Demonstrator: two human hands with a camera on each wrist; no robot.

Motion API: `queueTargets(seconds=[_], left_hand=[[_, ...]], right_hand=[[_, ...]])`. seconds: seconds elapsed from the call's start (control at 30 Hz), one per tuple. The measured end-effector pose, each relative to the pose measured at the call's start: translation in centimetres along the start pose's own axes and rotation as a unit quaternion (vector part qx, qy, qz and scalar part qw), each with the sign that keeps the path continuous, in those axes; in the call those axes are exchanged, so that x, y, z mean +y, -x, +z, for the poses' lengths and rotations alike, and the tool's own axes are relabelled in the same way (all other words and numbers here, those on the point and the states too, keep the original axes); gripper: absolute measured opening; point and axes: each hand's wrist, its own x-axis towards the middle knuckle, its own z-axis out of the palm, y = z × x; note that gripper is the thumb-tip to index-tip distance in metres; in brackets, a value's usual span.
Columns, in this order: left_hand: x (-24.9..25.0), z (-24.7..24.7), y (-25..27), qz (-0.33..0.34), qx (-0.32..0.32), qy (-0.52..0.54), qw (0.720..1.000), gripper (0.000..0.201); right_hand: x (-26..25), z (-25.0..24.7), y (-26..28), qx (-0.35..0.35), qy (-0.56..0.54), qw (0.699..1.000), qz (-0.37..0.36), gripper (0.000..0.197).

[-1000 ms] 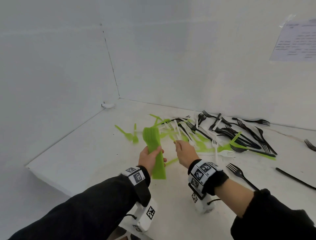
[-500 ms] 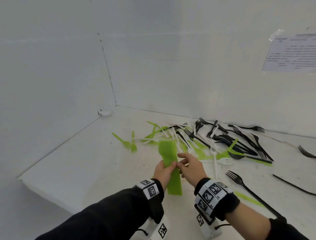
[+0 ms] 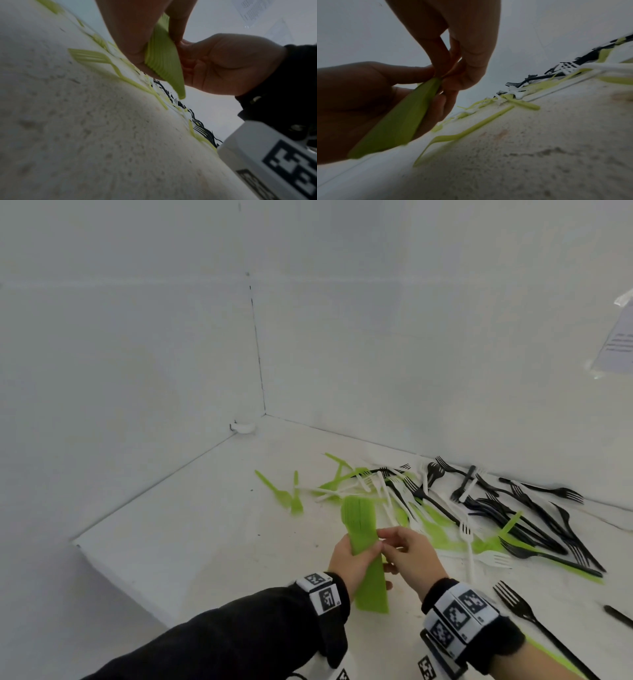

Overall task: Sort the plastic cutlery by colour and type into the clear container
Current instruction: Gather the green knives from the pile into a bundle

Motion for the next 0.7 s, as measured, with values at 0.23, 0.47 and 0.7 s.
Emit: queueTargets(seconds=[0.23, 0.47, 0.7], left_hand=[[0.8, -0.9, -0.1, -0.007, 0.029, 0.001, 1.000, 0.015], [1.9, -2.5, -1.9, -0.002, 0.045, 0.003, 0.999, 0.011], [1.7, -2.8, -3.3, -0.027, 0.033, -0.007, 0.999, 0.012]], right_hand=[[-1.6, 1.1, -3.6, -0.061, 0.118, 0.990, 0.043, 0.025], [-2.2, 0.3, -12.2, -0.019, 0.411, 0.912, 0.006, 0.052], [-0.4, 2.4, -15.2, -0.204, 0.574, 0.793, -0.002, 0.057]])
